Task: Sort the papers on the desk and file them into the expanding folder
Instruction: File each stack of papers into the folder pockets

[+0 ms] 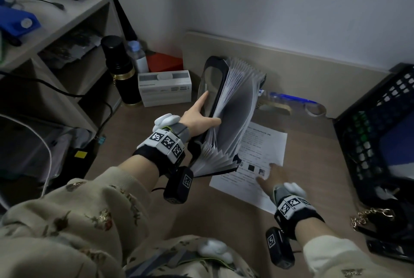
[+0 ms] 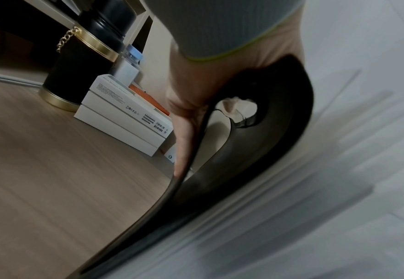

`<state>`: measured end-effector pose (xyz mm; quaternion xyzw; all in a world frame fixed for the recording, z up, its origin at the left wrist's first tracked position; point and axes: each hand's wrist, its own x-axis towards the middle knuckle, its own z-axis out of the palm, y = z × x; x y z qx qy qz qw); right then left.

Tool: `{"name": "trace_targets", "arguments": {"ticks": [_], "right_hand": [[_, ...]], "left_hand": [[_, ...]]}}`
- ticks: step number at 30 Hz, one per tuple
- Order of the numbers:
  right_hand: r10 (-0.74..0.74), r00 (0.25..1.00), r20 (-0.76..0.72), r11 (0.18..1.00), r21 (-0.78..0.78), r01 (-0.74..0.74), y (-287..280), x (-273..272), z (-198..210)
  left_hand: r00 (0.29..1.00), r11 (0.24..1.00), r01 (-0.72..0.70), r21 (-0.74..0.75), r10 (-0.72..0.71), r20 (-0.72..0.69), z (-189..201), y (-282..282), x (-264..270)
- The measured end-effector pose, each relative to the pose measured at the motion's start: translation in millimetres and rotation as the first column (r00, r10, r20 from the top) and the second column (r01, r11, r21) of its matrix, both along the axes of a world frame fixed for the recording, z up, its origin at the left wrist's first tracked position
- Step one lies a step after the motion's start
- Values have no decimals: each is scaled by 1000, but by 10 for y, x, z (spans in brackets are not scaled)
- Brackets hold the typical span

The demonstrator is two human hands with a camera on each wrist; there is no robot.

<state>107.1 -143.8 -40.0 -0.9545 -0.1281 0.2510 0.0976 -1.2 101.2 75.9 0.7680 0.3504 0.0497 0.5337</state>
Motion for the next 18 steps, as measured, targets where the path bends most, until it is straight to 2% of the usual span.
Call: {"name": "trace_targets", "arguments": {"ticks": [3, 5, 7, 11, 13, 18], "right_hand": [[-144, 988, -61, 972, -197, 129, -160, 23, -68], [-196, 976, -98, 956, -241, 168, -178, 48, -138], [-245, 963, -114, 945, -250, 211, -147, 64, -110], [-209, 962, -175, 948, -278, 156, -87, 60, 26], [-239, 944, -227, 947, -270, 175, -86, 72, 47], [-291, 913, -286, 955, -148, 258, -85, 120, -27]], "left_hand": [[1000, 1000, 5, -5, -5, 3, -19, 26, -1], [1000, 1000, 6, -10, -6, 7, -23, 37, -5], [1000, 1000, 7, -18, -7, 7, -17, 31, -8], [1000, 999, -5, -33, 5, 0, 1, 3, -5], [1000, 999, -2, -34, 2, -6, 4, -10, -3], [1000, 999, -3, -35, 2, -15, 12, -10, -7]]}}
